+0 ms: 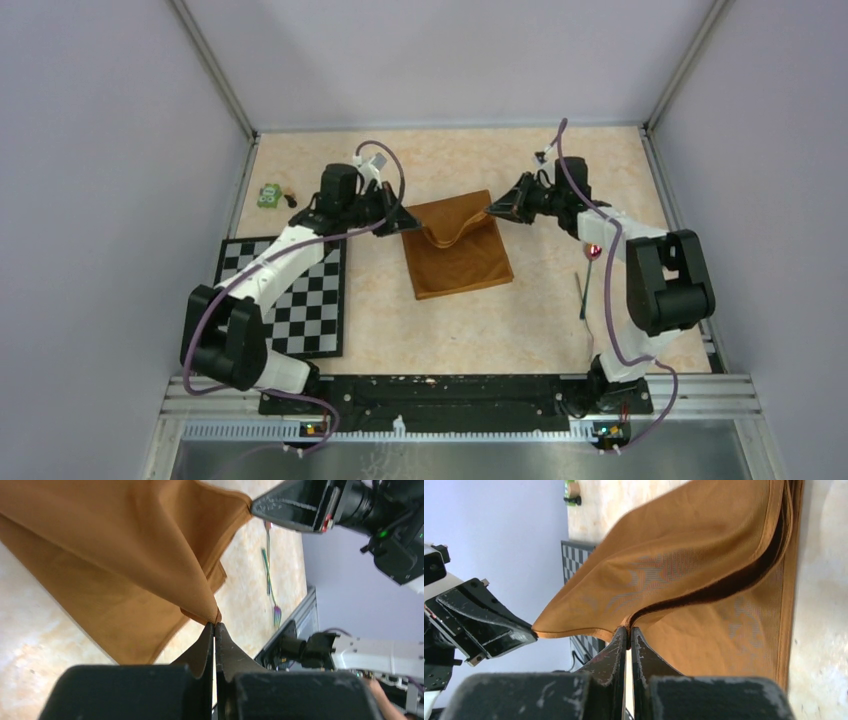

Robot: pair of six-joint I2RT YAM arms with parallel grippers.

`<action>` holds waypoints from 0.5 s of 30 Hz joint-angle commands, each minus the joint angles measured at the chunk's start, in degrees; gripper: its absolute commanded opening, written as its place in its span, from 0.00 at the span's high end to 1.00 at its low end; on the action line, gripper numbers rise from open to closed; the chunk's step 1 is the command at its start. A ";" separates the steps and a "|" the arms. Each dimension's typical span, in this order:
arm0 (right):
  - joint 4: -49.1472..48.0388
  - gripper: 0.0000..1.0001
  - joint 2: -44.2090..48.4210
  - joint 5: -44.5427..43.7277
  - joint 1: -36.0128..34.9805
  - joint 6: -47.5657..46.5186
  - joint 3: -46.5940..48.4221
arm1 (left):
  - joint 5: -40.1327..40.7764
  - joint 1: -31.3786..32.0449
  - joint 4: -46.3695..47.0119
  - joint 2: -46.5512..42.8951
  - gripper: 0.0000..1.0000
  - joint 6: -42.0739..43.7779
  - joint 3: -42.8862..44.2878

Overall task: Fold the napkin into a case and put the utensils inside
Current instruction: Smooth out the square-folded napkin at the center of the board.

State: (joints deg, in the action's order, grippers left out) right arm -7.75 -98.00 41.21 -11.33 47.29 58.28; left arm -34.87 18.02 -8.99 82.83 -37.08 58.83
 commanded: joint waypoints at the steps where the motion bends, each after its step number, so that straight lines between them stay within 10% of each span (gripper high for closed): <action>1: -0.52 1.00 5.49 1.64 0.48 -3.20 -4.42 | 0.97 2.68 1.57 -3.56 1.00 -1.70 -6.41; 15: 2.48 1.00 6.99 1.53 1.26 -8.15 -11.80 | 1.56 6.52 5.26 -6.71 1.00 -4.59 -21.40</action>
State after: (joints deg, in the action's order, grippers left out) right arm -4.93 -94.11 42.39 -10.94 41.87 47.64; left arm -33.39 23.94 -7.25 78.52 -40.88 39.09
